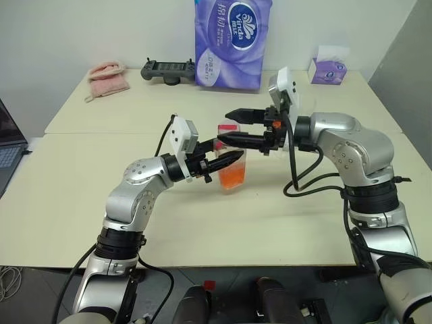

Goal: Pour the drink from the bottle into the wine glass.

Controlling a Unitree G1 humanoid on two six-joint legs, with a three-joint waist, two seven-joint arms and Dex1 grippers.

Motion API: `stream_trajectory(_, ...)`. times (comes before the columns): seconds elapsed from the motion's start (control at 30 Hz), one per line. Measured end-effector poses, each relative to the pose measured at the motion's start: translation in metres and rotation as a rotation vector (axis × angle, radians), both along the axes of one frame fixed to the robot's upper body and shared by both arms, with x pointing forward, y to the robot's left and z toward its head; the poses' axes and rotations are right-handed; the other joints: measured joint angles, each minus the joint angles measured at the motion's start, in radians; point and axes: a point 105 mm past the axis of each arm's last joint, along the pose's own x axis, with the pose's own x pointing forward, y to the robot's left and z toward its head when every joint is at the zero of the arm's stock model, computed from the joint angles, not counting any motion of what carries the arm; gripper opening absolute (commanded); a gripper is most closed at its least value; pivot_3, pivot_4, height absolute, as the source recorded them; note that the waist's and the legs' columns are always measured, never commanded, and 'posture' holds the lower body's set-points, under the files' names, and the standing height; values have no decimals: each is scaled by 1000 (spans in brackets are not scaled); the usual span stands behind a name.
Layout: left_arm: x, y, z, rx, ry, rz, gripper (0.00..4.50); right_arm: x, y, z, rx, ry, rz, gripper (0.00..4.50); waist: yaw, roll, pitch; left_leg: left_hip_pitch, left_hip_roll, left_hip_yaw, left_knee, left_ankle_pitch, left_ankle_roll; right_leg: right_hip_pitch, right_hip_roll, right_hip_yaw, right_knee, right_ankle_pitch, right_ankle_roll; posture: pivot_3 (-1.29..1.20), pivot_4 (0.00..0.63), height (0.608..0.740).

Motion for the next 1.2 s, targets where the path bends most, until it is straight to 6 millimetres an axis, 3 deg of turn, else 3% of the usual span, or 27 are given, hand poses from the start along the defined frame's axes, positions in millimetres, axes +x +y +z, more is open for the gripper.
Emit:
stream_trajectory(0.23,0,0,-2,4,7,1,1850,0,-3,5,-3,-30,-6,35,0,0,0,0,0,0,0,0,0,0,0,0,0,0,0,0,150,740)
stream_trajectory(0.53,0,0,-2,5,7,0,1842,-1,-15,4,-44,-36,34,0,-1,0,0,0,0,0,0,0,0,0,0,0,1,0,0,0,150,740)
stream_trajectory(0.63,0,0,-2,4,7,0,1842,0,-12,7,-31,-33,46,580,-1,0,0,0,0,0,0,0,0,0,0,0,1,0,0,0,150,740)
stream_trajectory(0.83,0,0,-2,4,6,1,1842,-3,-10,17,19,-32,75,2679,0,0,0,0,0,0,0,0,0,0,0,0,0,0,0,0,150,740)
stream_trajectory(1.2,0,1,-3,5,7,4,1842,2,-5,1,-78,-42,53,2727,0,0,0,0,0,0,0,0,0,0,0,0,0,0,0,0,150,740)
